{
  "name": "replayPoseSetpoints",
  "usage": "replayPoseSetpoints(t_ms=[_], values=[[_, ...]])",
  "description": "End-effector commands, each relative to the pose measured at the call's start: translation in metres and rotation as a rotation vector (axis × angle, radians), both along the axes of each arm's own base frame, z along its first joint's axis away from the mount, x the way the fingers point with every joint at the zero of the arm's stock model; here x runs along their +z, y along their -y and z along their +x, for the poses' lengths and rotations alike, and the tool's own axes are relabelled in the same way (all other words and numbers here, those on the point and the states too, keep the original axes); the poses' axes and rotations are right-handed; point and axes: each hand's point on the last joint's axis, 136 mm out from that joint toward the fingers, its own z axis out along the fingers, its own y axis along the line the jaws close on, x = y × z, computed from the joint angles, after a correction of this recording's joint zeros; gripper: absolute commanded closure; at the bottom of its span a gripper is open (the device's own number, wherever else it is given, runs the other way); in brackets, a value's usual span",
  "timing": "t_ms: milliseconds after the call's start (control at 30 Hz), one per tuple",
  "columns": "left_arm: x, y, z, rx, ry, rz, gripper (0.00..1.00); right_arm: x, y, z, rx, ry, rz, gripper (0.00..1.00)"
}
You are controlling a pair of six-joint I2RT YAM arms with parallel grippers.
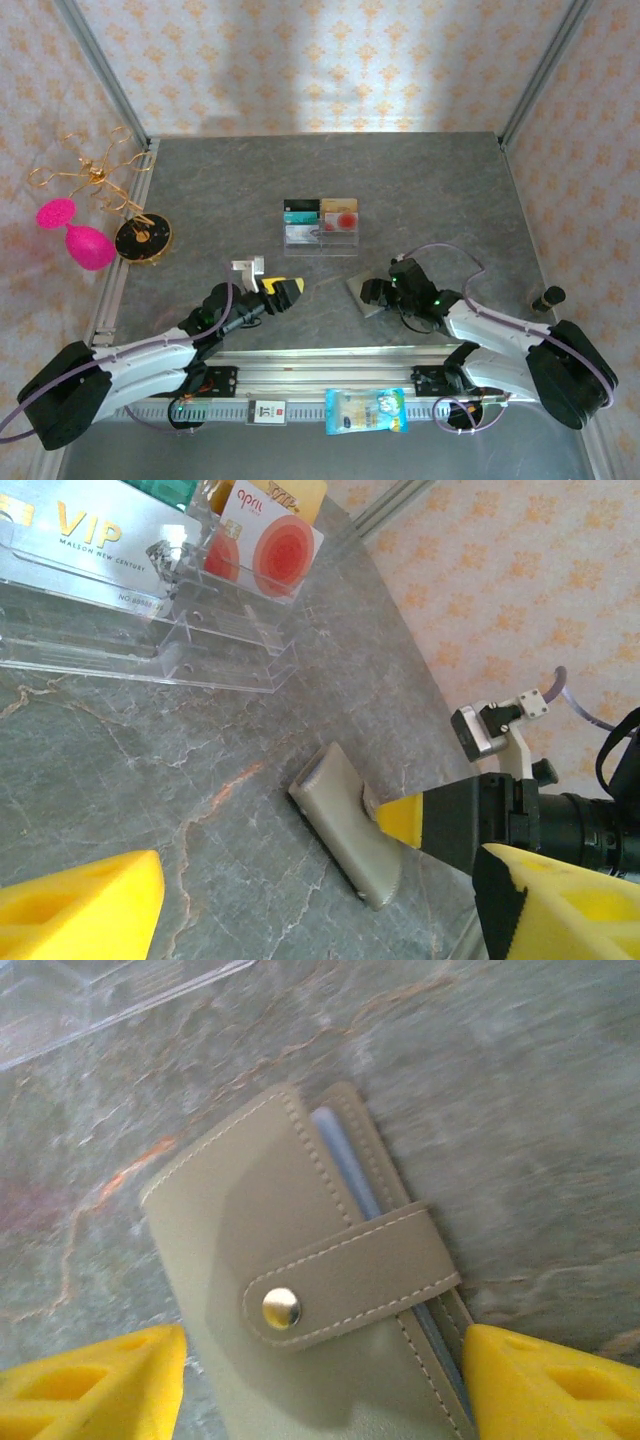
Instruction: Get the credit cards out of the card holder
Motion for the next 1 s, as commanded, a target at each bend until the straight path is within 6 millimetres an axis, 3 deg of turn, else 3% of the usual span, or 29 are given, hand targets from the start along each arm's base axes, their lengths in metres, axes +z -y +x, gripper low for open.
replayPoseSetpoints(t_ms=[0,133,200,333,467,700,967], values=[[0.001,0.002,-0.006,-0.016,0.001,-0.019,0.23,0.019,-0.038,-0.010,0.097,0.009,0.133,0.29],[-0.002,0.008,-0.008,-0.048,-0.012,-0.016,0.27,0.031,-0.075,-0.022,0.205,0.026,0.164,0.32],[-0.004,0.013,-0.009,-0.065,-0.020,-0.011,0.27,0.035,-0.080,-0.022,0.221,0.051,0.141,0.36],[-0.006,0.028,-0.008,-0.113,-0.016,0.001,0.30,0.042,-0.050,-0.004,0.089,0.142,0.056,0.44],[-0.011,0.054,0.002,-0.192,-0.021,0.041,0.34,0.033,-0.028,0.007,0.019,0.105,0.060,0.61],[-0.033,0.097,0.020,-0.326,-0.053,0.129,0.35,0.016,-0.017,0.017,-0.058,0.041,0.083,0.71],[-0.063,0.099,0.031,-0.313,-0.129,0.254,0.34,-0.003,-0.005,0.022,-0.116,-0.005,0.036,0.76]])
